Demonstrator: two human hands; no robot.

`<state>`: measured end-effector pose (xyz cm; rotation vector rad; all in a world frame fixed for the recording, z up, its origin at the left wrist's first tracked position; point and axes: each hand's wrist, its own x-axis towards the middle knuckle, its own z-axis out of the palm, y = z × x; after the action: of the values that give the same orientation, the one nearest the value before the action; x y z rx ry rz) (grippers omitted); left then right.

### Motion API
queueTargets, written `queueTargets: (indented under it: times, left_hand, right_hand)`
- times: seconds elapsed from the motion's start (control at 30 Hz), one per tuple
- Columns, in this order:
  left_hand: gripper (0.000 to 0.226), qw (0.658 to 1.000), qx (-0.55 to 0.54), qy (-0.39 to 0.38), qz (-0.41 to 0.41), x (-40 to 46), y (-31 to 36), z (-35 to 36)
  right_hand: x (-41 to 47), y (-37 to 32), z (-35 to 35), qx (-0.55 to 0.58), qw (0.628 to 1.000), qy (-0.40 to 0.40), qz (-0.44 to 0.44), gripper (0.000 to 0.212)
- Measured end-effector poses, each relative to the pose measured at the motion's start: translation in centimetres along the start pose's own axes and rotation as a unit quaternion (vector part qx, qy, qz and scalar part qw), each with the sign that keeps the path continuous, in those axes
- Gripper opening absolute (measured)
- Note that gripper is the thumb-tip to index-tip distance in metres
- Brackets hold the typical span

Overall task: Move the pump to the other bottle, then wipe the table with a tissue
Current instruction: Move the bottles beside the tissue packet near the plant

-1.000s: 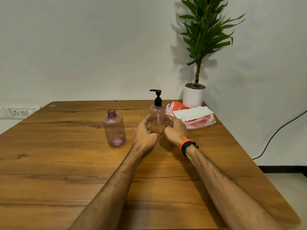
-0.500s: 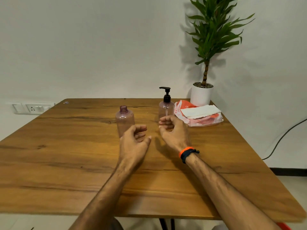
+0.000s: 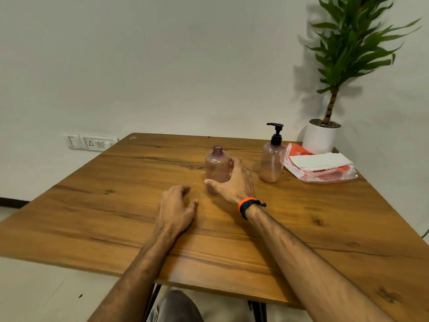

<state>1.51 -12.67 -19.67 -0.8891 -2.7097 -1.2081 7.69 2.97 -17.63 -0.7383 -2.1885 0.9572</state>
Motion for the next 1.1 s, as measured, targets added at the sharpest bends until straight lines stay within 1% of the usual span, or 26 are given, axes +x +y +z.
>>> queueTargets:
  times: [0.17, 0.33, 0.43, 0.5, 0.6, 0.73, 0.93, 1.03, 1.1]
  left_hand:
    - [0.043, 1.000, 0.013, 0.008, 0.016, 0.3, -0.6, 0.5]
    - [0.044, 1.000, 0.015, 0.002, 0.018, 0.4, 0.0, 0.4]
    - [0.044, 0.999, -0.009, -0.005, 0.034, 0.2, 1.4, 1.1]
    - [0.045, 0.998, -0.024, -0.021, 0.045, 0.1, 2.9, 2.0]
    - [0.046, 0.995, -0.043, -0.050, 0.074, -0.3, 6.3, 4.4]
    - [0.043, 0.990, -0.061, -0.069, 0.111, -1.1, 10.8, 8.5]
    - [0.044, 0.979, -0.050, -0.118, 0.156, -2.1, 15.9, 14.0]
    - [0.044, 0.978, -0.036, -0.126, 0.162, -2.4, 16.9, 15.6]
    - [0.043, 0.977, -0.026, -0.123, 0.170, -2.5, 17.1, 16.2]
  right_hand:
    - [0.6, 0.5, 1.0, -0.022, 0.999, 0.017, 0.015, 0.077]
    - [0.4, 1.0, -0.3, 0.004, 0.999, 0.044, 0.015, 0.071]
    - [-0.1, 1.9, -2.7, 0.024, 0.998, 0.059, 0.009, 0.072]
    - [-0.5, 2.8, -4.7, 0.025, 0.997, 0.075, -0.004, 0.071]
    - [-1.1, 4.9, -8.7, 0.010, 0.995, 0.103, -0.006, 0.076]
    - [-1.8, 7.9, -13.9, -0.016, 0.991, 0.130, 0.025, 0.070]
    - [-2.1, 12.0, -20.5, -0.044, 0.980, 0.172, 0.090, 0.076]
    - [-1.9, 13.2, -22.2, -0.061, 0.977, 0.173, 0.110, 0.083]
    - [-1.8, 13.8, -22.8, -0.058, 0.974, 0.185, 0.121, 0.083]
